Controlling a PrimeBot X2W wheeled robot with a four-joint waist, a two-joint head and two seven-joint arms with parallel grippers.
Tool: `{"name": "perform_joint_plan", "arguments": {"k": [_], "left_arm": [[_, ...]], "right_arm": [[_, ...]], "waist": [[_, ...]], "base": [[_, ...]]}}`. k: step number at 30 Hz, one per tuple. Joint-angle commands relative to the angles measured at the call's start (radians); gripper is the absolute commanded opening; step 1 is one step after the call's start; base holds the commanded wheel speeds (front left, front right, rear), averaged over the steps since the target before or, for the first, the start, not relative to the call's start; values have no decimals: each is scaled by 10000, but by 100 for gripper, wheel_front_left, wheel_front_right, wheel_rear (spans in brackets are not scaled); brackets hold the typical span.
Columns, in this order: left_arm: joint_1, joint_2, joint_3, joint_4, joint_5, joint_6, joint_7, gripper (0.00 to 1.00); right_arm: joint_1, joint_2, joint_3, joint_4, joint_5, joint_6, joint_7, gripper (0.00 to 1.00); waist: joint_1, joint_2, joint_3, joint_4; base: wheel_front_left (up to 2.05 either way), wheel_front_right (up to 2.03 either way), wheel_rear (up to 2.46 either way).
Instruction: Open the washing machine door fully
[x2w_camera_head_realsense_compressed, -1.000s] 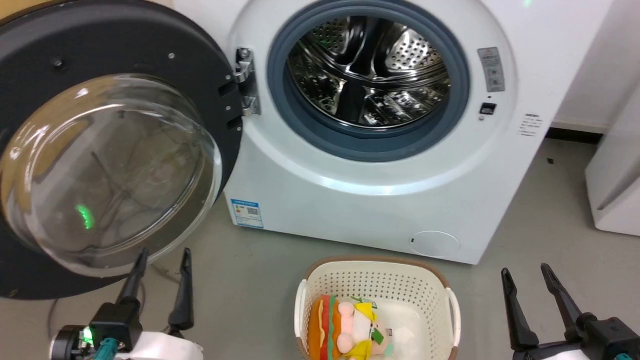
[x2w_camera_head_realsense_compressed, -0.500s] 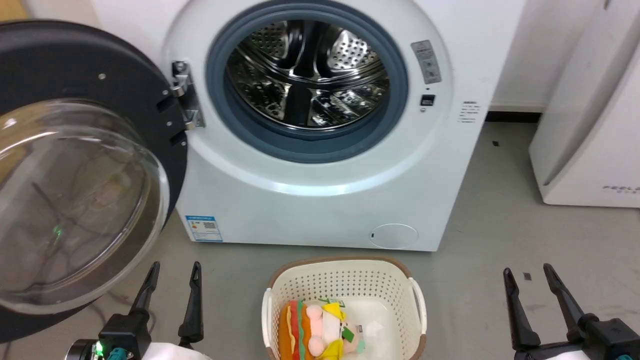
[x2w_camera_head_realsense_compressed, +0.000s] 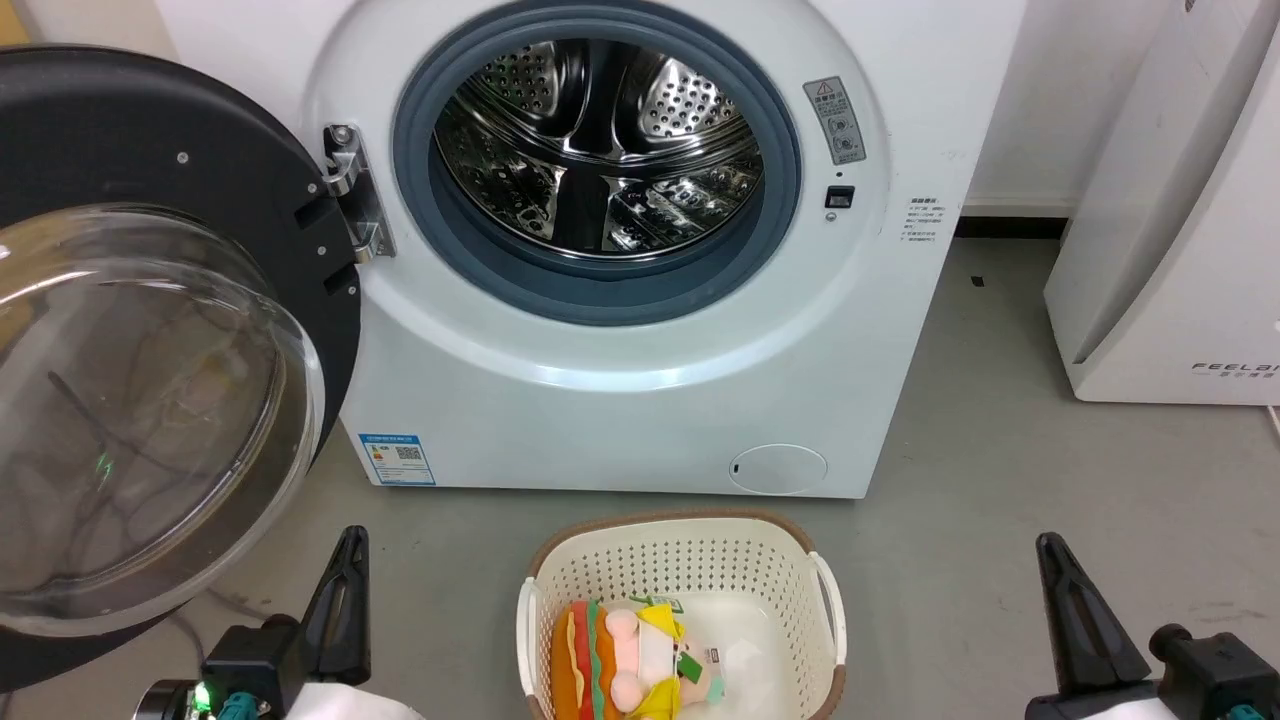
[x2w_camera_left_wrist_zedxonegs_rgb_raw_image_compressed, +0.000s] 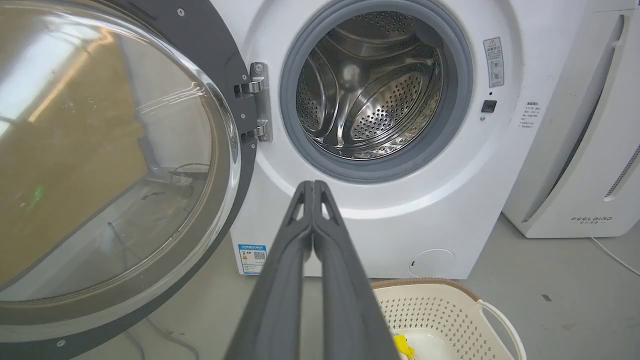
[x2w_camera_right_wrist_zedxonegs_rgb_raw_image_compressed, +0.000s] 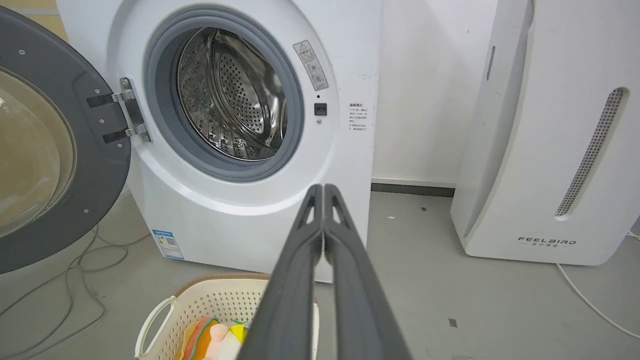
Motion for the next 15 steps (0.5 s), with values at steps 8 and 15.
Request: {"name": "perform_joint_plan", "arguments": {"k": [8,15], "left_arm": [[-56,0,-85,-121,79,109,196,0],[-80,-1,-124,-186,116,160,339,0]], "right_arm": [[-121,5,51,-63,-98,1,185,0],[-176,7,88,-91,-142,1,328,0]], "waist": [[0,0,19,-32],[0,0,35,-59]], "base": [[0,0,0],[0,0,0]]}}
